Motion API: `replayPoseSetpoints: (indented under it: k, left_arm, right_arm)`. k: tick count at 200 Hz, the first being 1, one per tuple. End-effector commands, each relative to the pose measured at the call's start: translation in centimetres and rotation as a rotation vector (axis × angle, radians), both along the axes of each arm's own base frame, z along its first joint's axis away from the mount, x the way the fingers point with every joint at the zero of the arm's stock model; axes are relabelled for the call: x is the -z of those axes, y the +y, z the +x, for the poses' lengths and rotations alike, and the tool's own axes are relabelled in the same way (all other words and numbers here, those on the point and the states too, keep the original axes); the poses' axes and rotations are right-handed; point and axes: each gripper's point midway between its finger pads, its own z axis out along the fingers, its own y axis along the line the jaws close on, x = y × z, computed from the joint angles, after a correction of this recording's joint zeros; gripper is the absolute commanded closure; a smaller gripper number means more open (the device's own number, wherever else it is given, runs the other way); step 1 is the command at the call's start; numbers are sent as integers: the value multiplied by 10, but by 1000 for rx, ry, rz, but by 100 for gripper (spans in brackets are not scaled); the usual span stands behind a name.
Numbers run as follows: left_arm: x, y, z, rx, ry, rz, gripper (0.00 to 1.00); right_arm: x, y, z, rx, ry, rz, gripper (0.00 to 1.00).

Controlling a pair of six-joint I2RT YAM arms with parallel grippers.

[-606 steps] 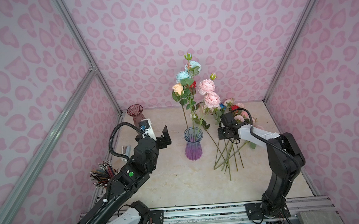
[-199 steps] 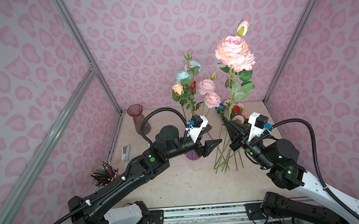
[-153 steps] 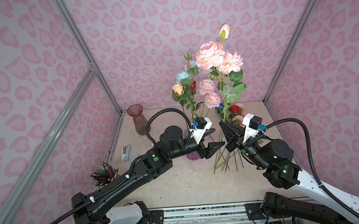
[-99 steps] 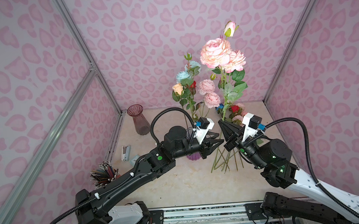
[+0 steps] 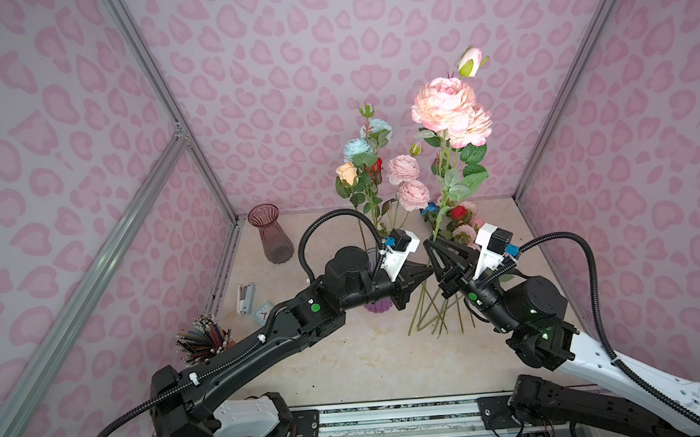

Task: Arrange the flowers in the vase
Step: 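Carry the pink roses to the vase with the left gripper while the right gripper withdraws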

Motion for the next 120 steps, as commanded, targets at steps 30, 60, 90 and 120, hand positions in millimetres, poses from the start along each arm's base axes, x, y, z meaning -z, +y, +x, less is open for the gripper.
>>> replayPoseSetpoints:
  k: [30, 60, 90, 120]
  left_arm:
    - [-35, 53, 42, -359, -182, 25, 96]
    - [-71, 77, 61, -524, -328, 41, 96]
    - [-108, 93, 92, -671, -379, 37, 96]
    - [-109, 95, 123, -698, -332, -16, 96]
  right_arm:
    - [-10, -20, -12, 5, -11, 49, 58]
    - [7, -50, -3, 146, 37, 81, 60]
    - [31, -63, 3, 214, 92, 71, 61]
    - [42, -73, 6, 265, 128, 52, 61]
